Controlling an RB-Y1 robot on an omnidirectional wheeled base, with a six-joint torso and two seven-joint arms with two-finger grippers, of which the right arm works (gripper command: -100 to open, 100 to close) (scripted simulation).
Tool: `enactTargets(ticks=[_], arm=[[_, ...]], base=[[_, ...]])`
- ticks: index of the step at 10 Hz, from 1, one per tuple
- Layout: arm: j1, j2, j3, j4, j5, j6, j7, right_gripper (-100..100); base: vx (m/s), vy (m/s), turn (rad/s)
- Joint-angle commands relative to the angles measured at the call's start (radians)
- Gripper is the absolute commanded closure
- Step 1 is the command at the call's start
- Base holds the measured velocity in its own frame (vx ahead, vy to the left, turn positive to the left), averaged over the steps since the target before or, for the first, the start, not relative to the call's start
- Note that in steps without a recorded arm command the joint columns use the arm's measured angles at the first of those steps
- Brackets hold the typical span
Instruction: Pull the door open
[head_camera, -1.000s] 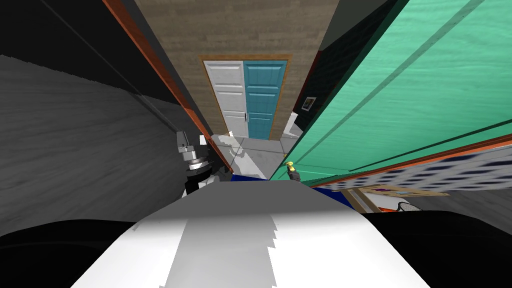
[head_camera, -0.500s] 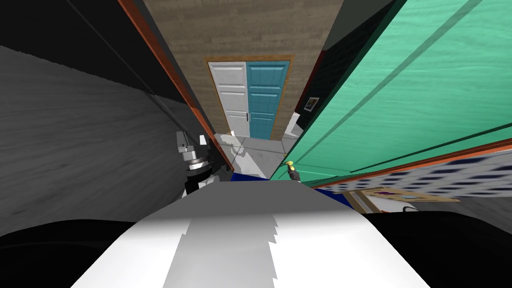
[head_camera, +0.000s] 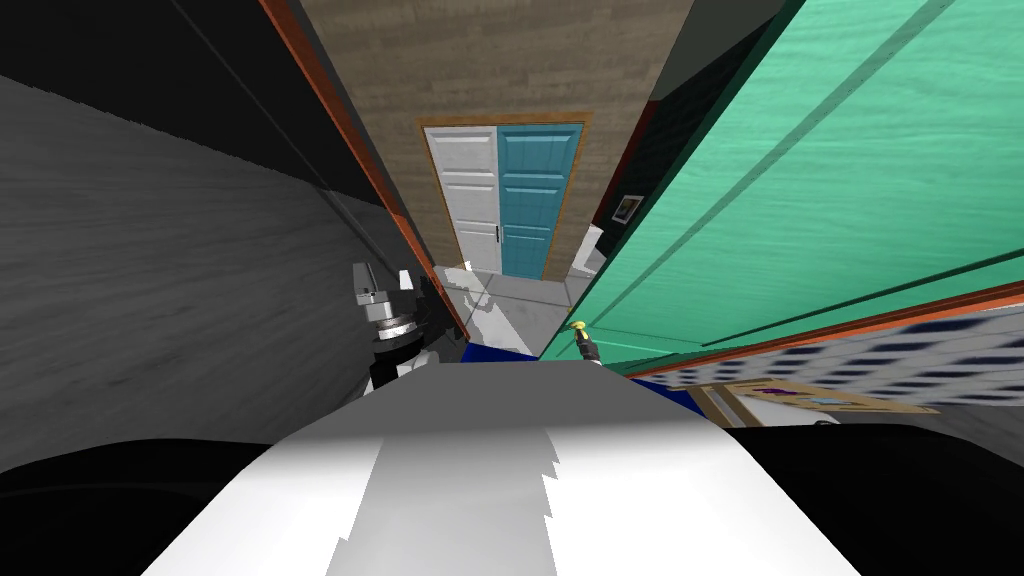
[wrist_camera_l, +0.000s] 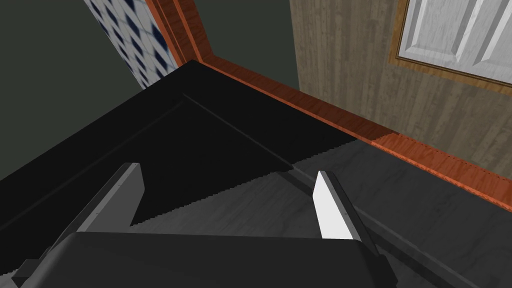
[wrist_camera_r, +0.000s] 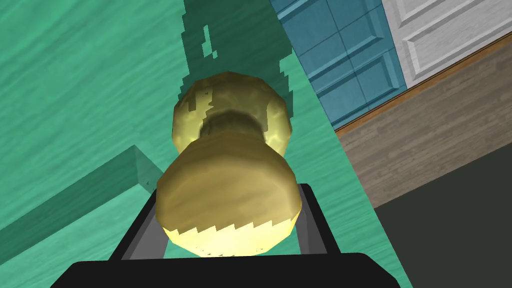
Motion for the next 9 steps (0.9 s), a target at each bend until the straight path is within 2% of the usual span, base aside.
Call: enactTargets(ticks=[1, 2, 3, 4, 6, 7, 8, 9], arm=[[-0.005, -0.001, 0.011, 0.006, -0.025, 0.005, -0.05, 100], [-0.005, -0.001, 0.011, 0.006, -0.025, 0.005, -0.065, 100], [-0.01, -0.004, 0.018, 0.011, -0.042, 0.008, -0.101, 100], [-0.01, -0.004, 0.018, 0.011, -0.042, 0.008, -0.105, 100], [-0.019, -0.009, 0.032, 0.021, -0.078, 0.013, -0.169, 100], [-0.019, -0.009, 0.032, 0.021, -0.078, 0.013, -0.185, 100], [-0.024, -0.012, 0.038, 0.026, -0.096, 0.016, -0.22, 100], [-0.024, -0.012, 0.038, 0.026, -0.096, 0.016, -0.225, 100]], base=[[-0.069, -0.025, 0.113], [-0.048, -0.017, 0.04], [-0.051, -0.015, 0.052], [-0.04, -0.011, 0.037], [-0.055, -0.019, 0.08], [-0.049, -0.021, 0.045], [-0.056, -0.013, 0.069], [-0.044, -0.014, 0.035]])
